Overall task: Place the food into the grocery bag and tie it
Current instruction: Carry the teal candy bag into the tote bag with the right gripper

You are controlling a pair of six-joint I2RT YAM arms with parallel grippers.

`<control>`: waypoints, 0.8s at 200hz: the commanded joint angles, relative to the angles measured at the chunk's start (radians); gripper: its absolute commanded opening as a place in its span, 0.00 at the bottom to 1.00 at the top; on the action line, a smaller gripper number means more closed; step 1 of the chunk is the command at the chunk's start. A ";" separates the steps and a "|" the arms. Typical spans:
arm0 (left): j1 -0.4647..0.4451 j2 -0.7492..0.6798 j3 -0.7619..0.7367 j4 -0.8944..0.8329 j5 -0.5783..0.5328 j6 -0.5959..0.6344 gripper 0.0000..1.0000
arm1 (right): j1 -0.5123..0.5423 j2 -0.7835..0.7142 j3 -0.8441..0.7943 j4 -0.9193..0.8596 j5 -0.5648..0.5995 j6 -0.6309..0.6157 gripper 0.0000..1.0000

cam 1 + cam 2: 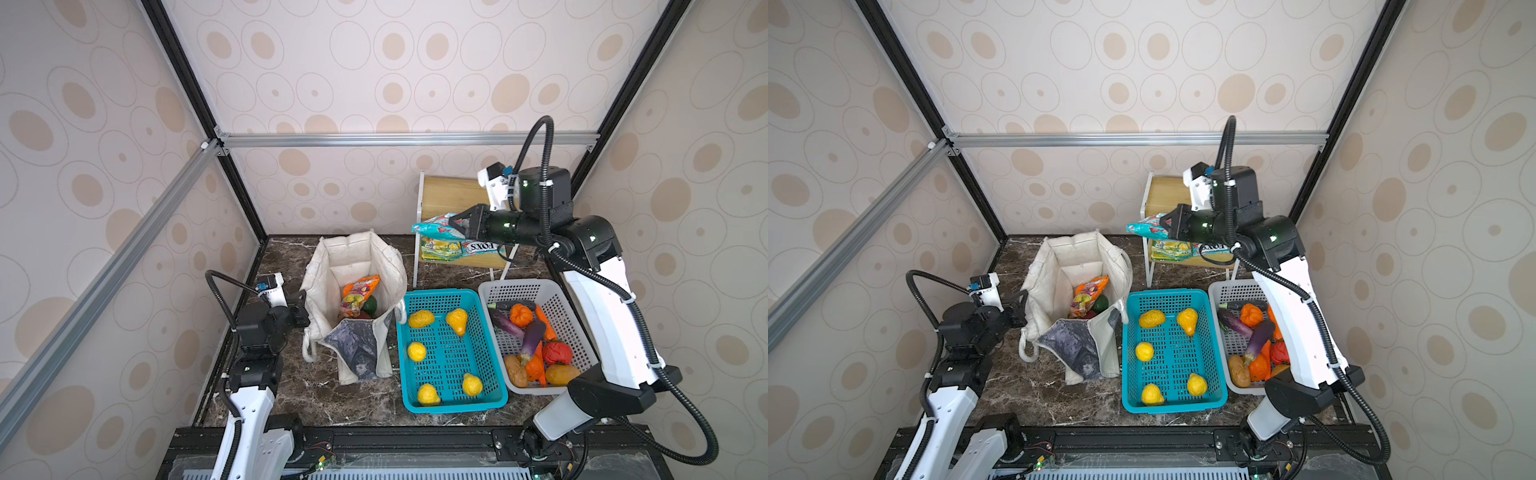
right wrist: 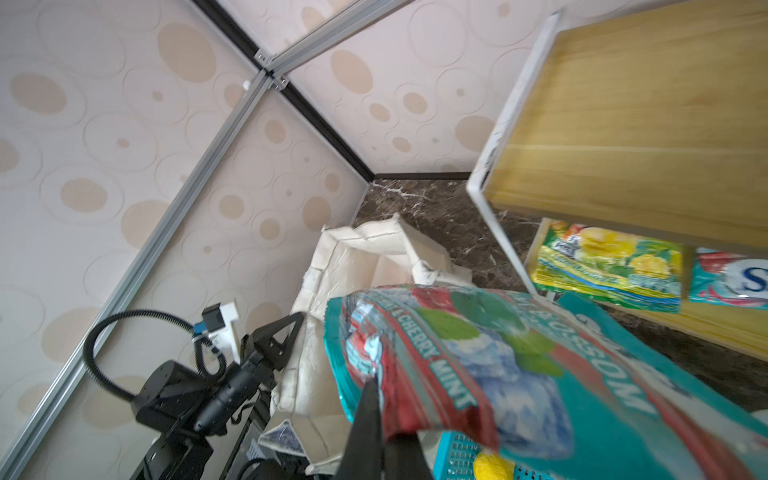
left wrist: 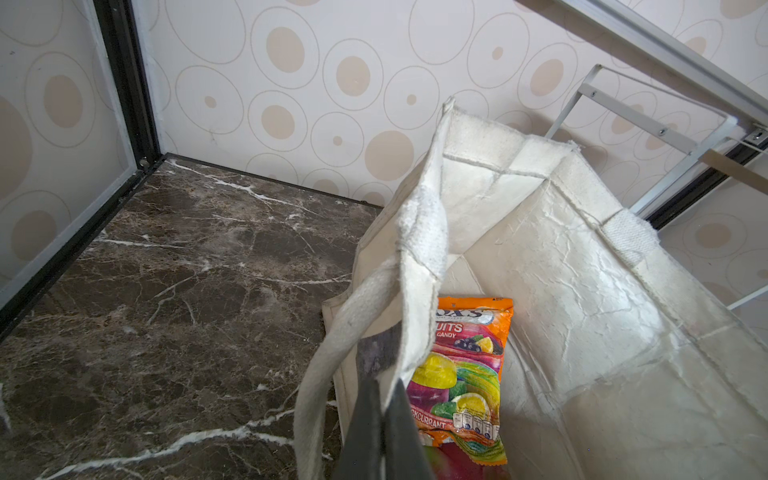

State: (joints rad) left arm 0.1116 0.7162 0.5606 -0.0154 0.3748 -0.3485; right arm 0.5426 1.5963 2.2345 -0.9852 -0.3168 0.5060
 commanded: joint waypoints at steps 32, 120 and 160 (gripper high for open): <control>0.006 -0.012 0.002 0.026 -0.002 0.003 0.00 | 0.226 0.134 0.096 0.066 -0.017 -0.026 0.00; 0.005 -0.026 0.004 0.018 -0.011 0.011 0.00 | 0.372 0.408 -0.012 0.086 -0.117 -0.030 0.00; 0.005 -0.035 0.004 0.020 -0.010 0.010 0.00 | 0.378 0.412 -0.134 0.011 0.072 -0.074 0.00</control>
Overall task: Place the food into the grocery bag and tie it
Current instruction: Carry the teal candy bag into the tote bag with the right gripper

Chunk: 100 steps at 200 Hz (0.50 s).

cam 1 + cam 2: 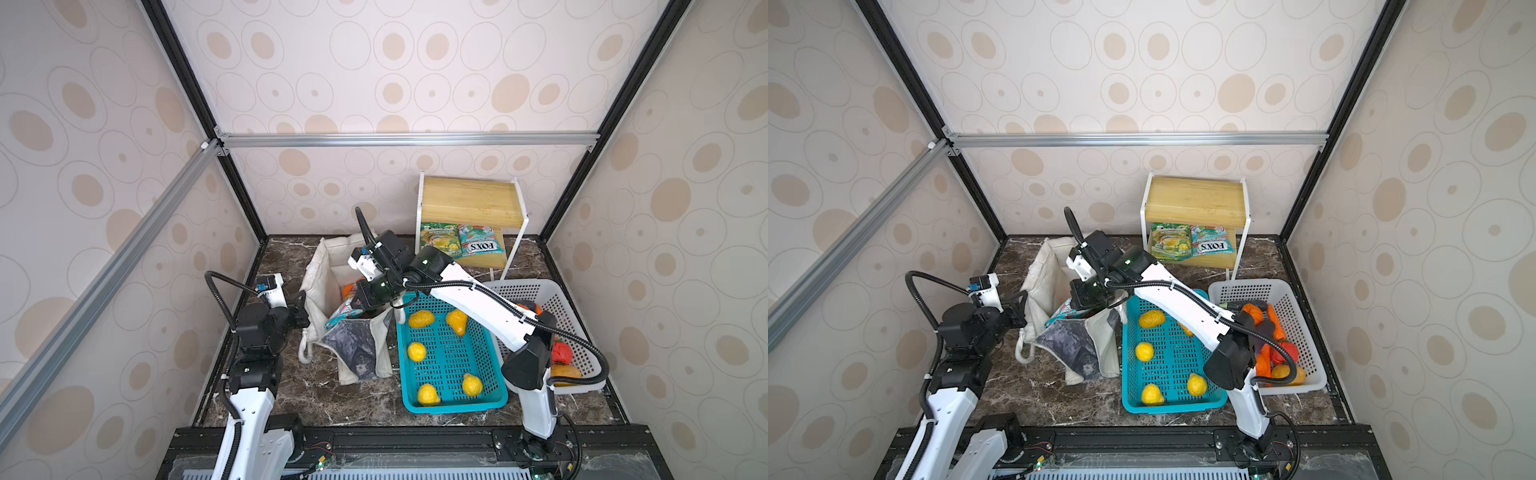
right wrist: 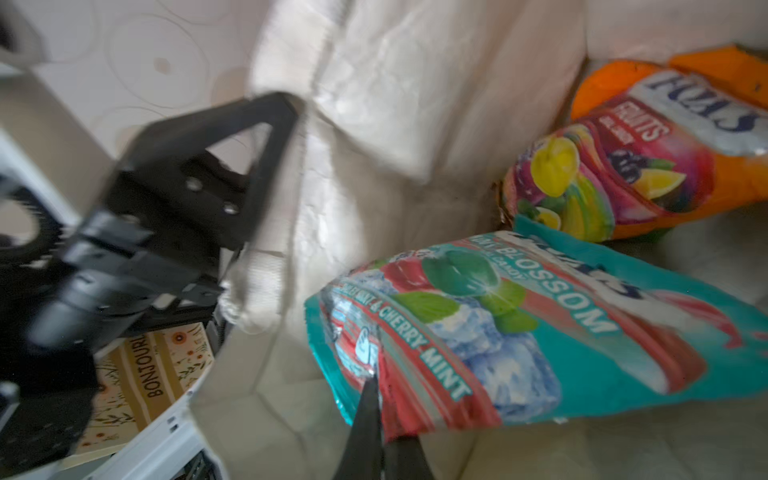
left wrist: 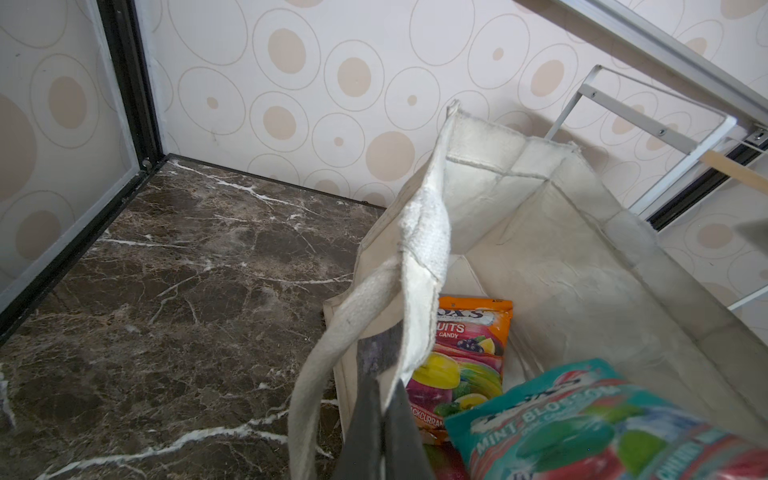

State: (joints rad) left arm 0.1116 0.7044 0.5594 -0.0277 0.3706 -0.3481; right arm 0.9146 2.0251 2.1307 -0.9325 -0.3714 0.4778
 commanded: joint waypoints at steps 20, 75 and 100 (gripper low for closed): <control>0.005 -0.025 0.005 0.034 -0.005 0.010 0.00 | 0.018 -0.015 -0.067 -0.084 0.228 -0.063 0.01; 0.005 -0.033 0.005 0.031 -0.011 0.010 0.00 | 0.054 -0.039 0.014 -0.152 0.355 -0.085 0.62; 0.006 -0.031 0.004 0.031 -0.011 0.010 0.00 | 0.055 -0.103 0.026 -0.144 0.504 -0.036 1.00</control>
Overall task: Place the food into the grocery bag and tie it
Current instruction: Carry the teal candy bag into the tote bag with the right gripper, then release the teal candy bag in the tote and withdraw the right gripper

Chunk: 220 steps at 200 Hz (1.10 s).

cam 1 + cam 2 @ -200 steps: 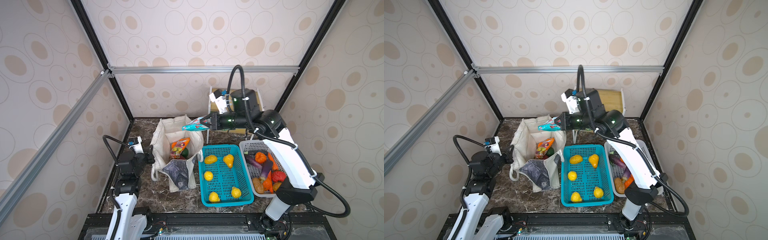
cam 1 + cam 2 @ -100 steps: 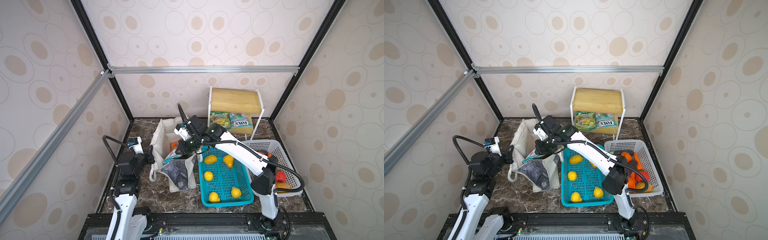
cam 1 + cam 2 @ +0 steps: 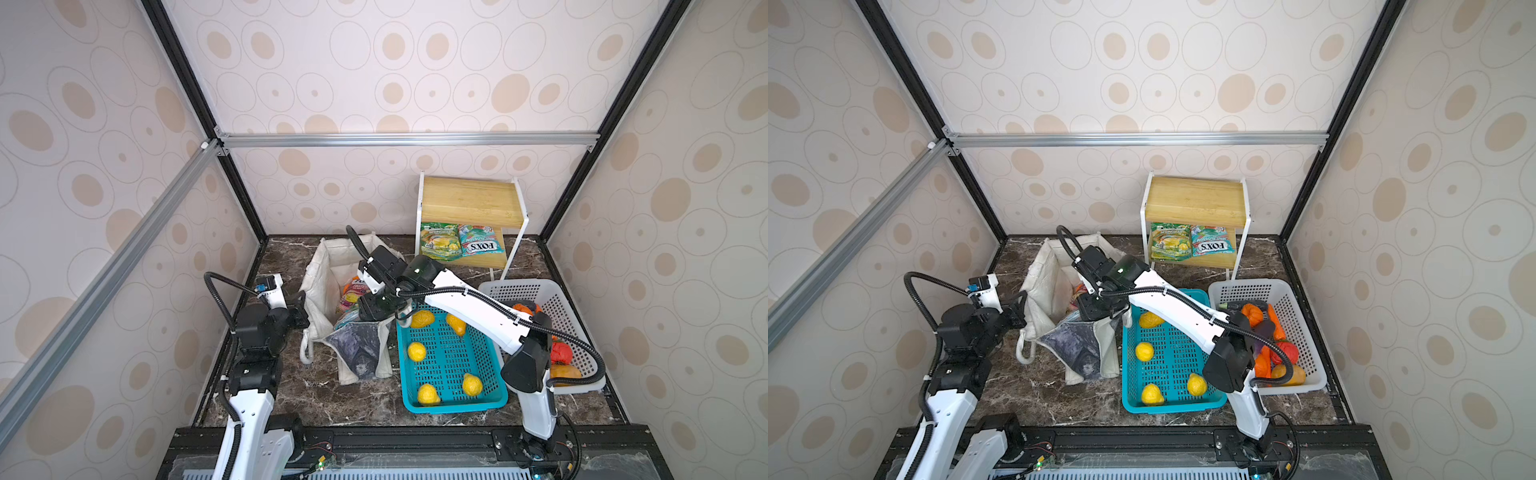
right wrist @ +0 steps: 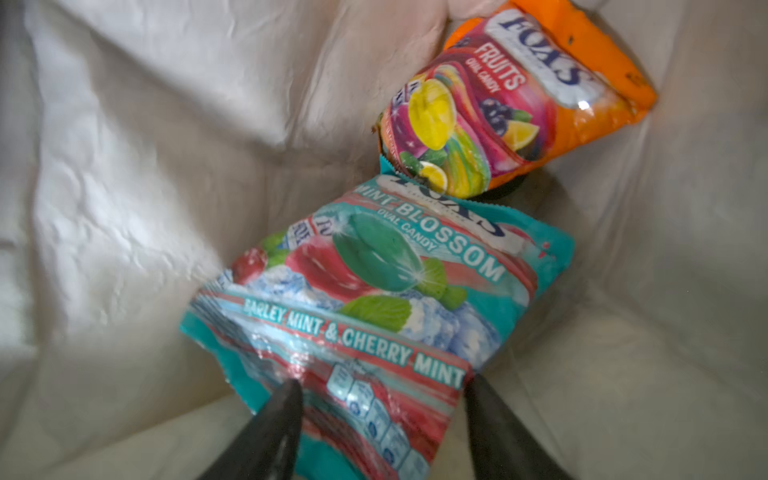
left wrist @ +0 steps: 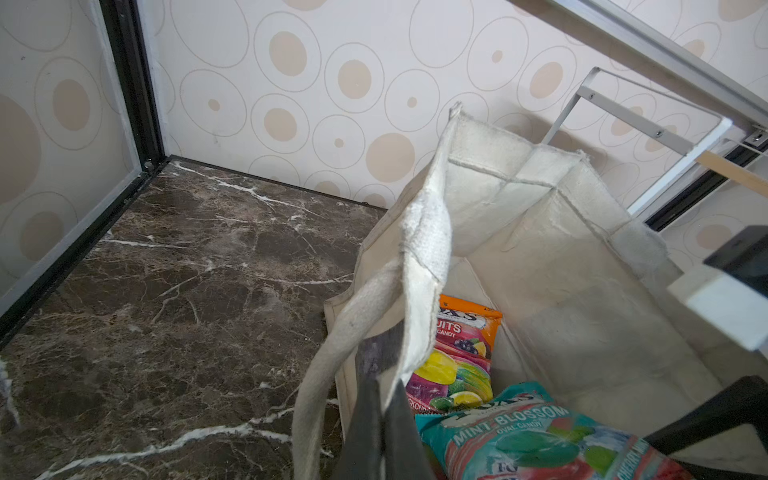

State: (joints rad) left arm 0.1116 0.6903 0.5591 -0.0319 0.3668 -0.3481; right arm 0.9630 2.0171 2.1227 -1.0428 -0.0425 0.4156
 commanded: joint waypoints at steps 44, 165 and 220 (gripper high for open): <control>0.006 -0.018 0.005 0.038 -0.006 0.011 0.00 | -0.019 -0.241 -0.075 0.040 0.335 0.054 1.00; 0.006 -0.006 0.037 0.011 -0.021 -0.010 0.00 | -0.166 -0.266 -0.340 0.283 -0.086 0.159 0.00; 0.006 0.059 0.369 -0.127 0.027 -0.051 0.00 | -0.105 -0.381 -0.252 0.292 0.007 0.130 0.00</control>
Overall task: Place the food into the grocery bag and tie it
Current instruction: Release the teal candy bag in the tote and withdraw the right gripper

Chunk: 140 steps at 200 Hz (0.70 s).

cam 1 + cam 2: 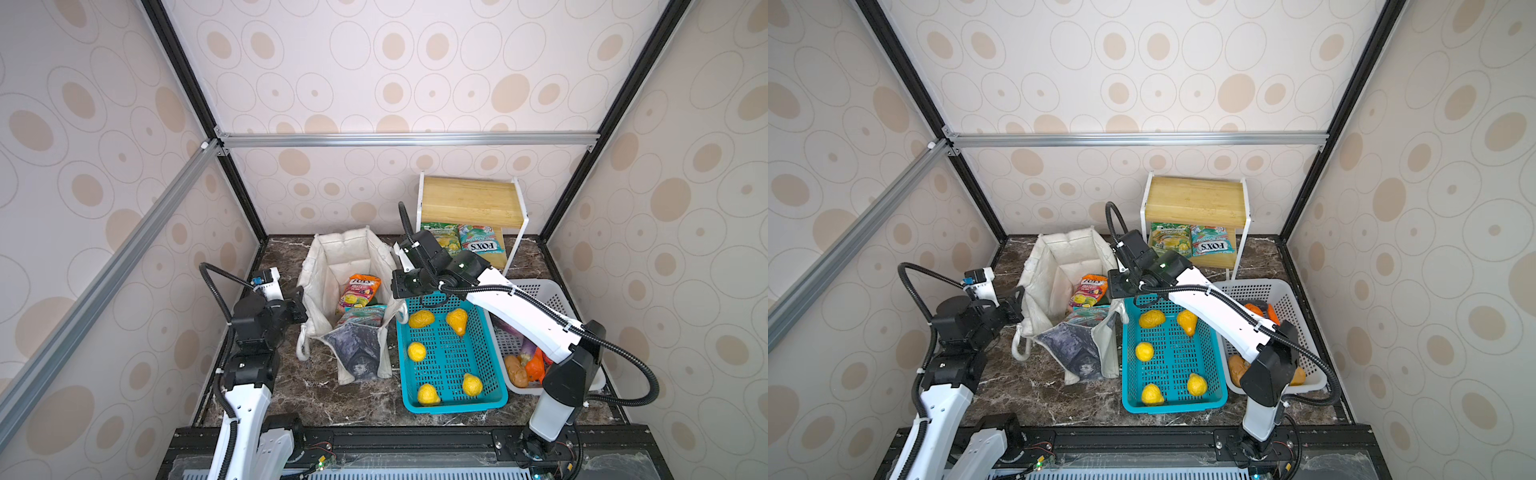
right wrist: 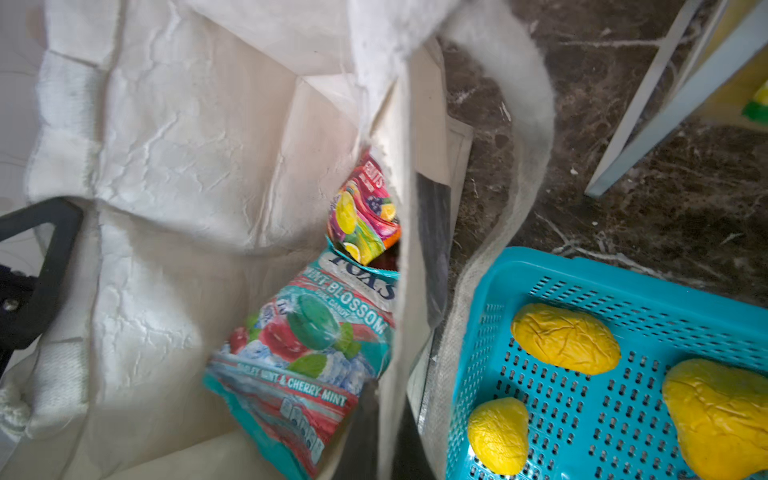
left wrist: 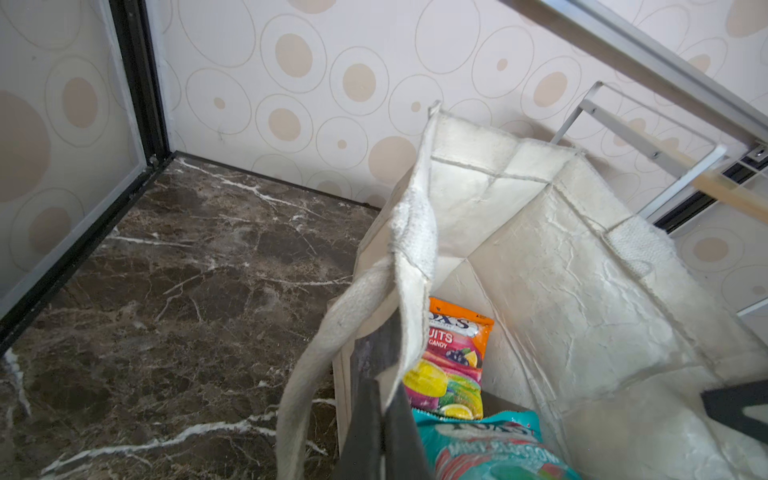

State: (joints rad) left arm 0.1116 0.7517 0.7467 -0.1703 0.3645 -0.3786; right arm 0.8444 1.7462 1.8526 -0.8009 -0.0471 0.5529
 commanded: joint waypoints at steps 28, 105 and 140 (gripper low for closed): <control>0.005 -0.001 0.212 -0.010 0.020 -0.003 0.00 | 0.013 -0.169 -0.079 0.135 0.006 0.008 0.00; 0.006 -0.007 0.019 0.061 -0.009 0.005 0.00 | 0.007 -0.039 -0.107 0.084 0.036 0.031 0.01; 0.006 -0.010 -0.092 0.146 -0.037 0.017 0.00 | 0.005 -0.040 -0.081 -0.032 0.163 0.036 0.68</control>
State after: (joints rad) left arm 0.1116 0.7616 0.7013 -0.1596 0.3496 -0.3805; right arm 0.8505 1.7294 1.7500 -0.7460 -0.0025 0.5743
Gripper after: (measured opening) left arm 0.047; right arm 0.413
